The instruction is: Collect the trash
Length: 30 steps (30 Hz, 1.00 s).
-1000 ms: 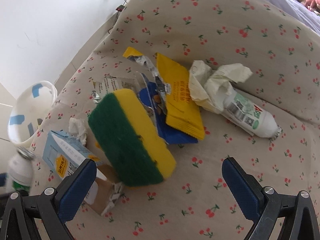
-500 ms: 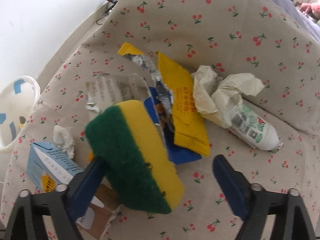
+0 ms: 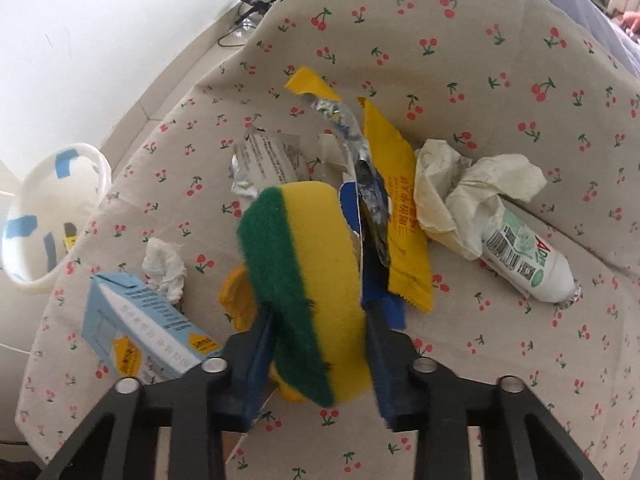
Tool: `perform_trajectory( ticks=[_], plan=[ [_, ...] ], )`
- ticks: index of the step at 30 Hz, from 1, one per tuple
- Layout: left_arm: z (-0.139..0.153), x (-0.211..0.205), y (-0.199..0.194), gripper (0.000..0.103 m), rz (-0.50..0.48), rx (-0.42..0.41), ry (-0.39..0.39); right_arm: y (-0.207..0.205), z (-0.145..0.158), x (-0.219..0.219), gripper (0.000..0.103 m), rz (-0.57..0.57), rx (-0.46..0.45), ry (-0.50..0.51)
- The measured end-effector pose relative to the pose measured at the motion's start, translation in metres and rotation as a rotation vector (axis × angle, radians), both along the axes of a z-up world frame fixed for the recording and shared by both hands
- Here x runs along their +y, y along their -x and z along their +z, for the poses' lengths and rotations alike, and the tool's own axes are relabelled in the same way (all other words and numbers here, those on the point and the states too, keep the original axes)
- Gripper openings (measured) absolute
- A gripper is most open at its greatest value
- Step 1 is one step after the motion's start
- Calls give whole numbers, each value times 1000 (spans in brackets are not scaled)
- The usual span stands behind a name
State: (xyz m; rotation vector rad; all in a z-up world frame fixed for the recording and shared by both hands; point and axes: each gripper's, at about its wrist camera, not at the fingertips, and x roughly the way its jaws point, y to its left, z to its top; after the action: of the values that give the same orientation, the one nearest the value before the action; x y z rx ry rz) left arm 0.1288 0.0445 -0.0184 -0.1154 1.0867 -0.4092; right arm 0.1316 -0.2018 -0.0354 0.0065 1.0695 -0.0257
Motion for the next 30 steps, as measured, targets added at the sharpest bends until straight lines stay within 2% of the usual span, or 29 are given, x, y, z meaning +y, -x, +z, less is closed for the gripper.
perform_trajectory(
  ticks=[8,17,23,30],
  plan=[
    [13,20,-8,38,64,-30,34,6,27,-6,35,-12,-61,-135],
    [24,63,-30,38,205,-68,78,-2,51,30,35,56,-114,-250],
    [9,89,-51,38,272,-69,62,-18,46,80,35,130,-101,-280],
    [-16,98,-74,38,291,-59,19,-40,29,131,35,181,-61,-304]
  ],
)
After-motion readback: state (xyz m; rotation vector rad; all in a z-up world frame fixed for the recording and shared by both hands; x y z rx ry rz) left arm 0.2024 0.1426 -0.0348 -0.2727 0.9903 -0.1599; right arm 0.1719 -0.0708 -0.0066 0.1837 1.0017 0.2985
